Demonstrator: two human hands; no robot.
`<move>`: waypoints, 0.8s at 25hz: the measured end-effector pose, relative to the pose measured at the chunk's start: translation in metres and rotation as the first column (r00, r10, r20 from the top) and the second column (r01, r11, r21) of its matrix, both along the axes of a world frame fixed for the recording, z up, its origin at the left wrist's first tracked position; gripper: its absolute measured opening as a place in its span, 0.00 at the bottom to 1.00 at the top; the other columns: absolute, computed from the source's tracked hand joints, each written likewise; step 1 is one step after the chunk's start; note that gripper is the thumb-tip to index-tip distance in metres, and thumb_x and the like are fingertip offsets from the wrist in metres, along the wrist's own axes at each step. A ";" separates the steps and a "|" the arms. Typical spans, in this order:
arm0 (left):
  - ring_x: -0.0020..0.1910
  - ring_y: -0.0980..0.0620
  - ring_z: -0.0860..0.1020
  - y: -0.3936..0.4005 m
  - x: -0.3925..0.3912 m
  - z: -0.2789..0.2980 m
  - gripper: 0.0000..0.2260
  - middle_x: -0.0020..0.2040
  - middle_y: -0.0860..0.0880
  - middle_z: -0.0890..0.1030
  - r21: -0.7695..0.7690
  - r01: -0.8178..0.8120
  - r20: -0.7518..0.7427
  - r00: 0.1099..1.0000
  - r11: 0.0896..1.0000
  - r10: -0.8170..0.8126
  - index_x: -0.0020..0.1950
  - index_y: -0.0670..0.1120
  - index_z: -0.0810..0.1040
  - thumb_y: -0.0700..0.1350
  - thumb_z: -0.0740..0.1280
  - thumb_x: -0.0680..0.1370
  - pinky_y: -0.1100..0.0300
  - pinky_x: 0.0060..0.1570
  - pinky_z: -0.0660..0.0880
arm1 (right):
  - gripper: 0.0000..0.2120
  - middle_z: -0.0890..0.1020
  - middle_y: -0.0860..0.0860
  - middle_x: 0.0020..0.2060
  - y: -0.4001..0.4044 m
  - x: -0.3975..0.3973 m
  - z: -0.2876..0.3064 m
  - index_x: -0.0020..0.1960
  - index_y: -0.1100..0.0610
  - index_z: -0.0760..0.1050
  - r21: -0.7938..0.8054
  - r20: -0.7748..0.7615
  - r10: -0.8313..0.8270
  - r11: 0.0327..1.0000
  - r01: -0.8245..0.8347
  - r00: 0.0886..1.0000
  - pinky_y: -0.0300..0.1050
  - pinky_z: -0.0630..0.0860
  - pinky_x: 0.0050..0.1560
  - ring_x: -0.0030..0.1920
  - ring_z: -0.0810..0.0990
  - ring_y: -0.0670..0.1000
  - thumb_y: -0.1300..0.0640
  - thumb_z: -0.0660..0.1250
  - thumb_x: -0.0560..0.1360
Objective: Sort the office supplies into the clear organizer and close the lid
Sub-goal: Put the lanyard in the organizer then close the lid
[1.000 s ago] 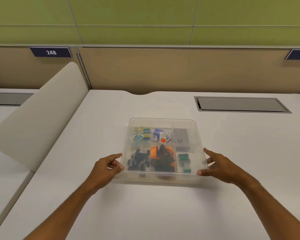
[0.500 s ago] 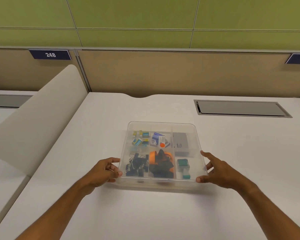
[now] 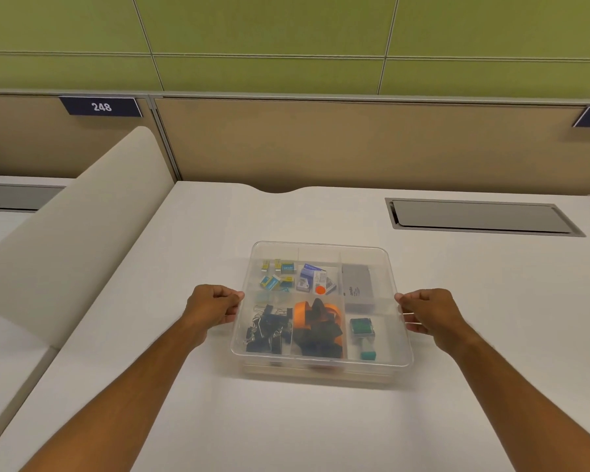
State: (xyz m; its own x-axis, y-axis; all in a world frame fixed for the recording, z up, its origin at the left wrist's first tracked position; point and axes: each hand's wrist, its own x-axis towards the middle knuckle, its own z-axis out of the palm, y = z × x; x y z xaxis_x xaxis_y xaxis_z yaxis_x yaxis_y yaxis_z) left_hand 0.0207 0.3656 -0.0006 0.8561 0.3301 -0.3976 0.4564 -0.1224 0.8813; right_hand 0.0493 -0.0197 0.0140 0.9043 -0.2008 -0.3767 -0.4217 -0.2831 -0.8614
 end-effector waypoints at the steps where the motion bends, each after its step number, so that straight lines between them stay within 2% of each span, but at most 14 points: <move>1: 0.41 0.46 0.82 0.000 0.002 0.000 0.06 0.43 0.41 0.83 0.004 0.001 -0.016 1.000 1.000 -0.001 0.46 0.38 0.81 0.41 0.71 0.75 0.51 0.47 0.81 | 0.13 0.84 0.60 0.43 0.000 0.002 0.000 0.45 0.66 0.79 -0.009 -0.011 0.012 1.000 -0.012 1.000 0.51 0.81 0.44 0.43 0.83 0.60 0.54 0.72 0.74; 8: 0.36 0.48 0.81 0.001 0.013 -0.001 0.03 0.40 0.42 0.83 -0.062 -0.018 -0.131 0.991 0.998 0.010 0.44 0.38 0.80 0.38 0.71 0.74 0.57 0.34 0.78 | 0.14 0.83 0.59 0.42 -0.006 0.016 0.003 0.44 0.66 0.78 -0.095 -0.099 0.128 0.986 -0.137 0.987 0.49 0.80 0.41 0.43 0.83 0.60 0.53 0.70 0.75; 11: 0.39 0.47 0.81 0.002 0.021 0.001 0.01 0.42 0.42 0.83 -0.043 -0.015 -0.143 0.990 0.999 0.009 0.45 0.39 0.81 0.35 0.70 0.74 0.58 0.34 0.78 | 0.13 0.83 0.57 0.41 -0.008 0.025 0.002 0.45 0.63 0.78 -0.145 -0.179 0.154 0.973 -0.181 0.972 0.46 0.79 0.37 0.41 0.83 0.58 0.51 0.70 0.75; 14: 0.43 0.46 0.82 -0.002 0.038 0.004 0.03 0.44 0.43 0.83 0.054 -0.003 -0.146 0.989 0.999 0.010 0.46 0.40 0.80 0.34 0.71 0.73 0.58 0.36 0.79 | 0.12 0.83 0.57 0.42 -0.008 0.038 0.001 0.47 0.59 0.77 -0.107 -0.263 0.152 0.977 -0.186 0.953 0.44 0.79 0.34 0.41 0.83 0.57 0.50 0.71 0.74; 16: 0.43 0.46 0.82 -0.004 0.052 0.006 0.03 0.44 0.43 0.83 0.087 -0.012 -0.113 0.993 0.996 0.022 0.46 0.40 0.80 0.35 0.71 0.74 0.59 0.35 0.79 | 0.13 0.82 0.56 0.43 -0.003 0.050 -0.001 0.47 0.59 0.76 -0.085 -0.212 0.133 0.984 -0.154 0.968 0.45 0.79 0.34 0.42 0.83 0.57 0.49 0.71 0.74; 20: 0.45 0.45 0.82 -0.007 0.085 0.007 0.04 0.46 0.42 0.83 0.043 -0.059 -0.068 0.996 0.997 0.062 0.47 0.40 0.79 0.40 0.71 0.75 0.56 0.39 0.79 | 0.10 0.82 0.56 0.45 0.007 0.078 -0.005 0.47 0.58 0.76 0.002 -0.067 0.049 0.999 -0.049 0.997 0.47 0.79 0.39 0.44 0.82 0.58 0.51 0.69 0.75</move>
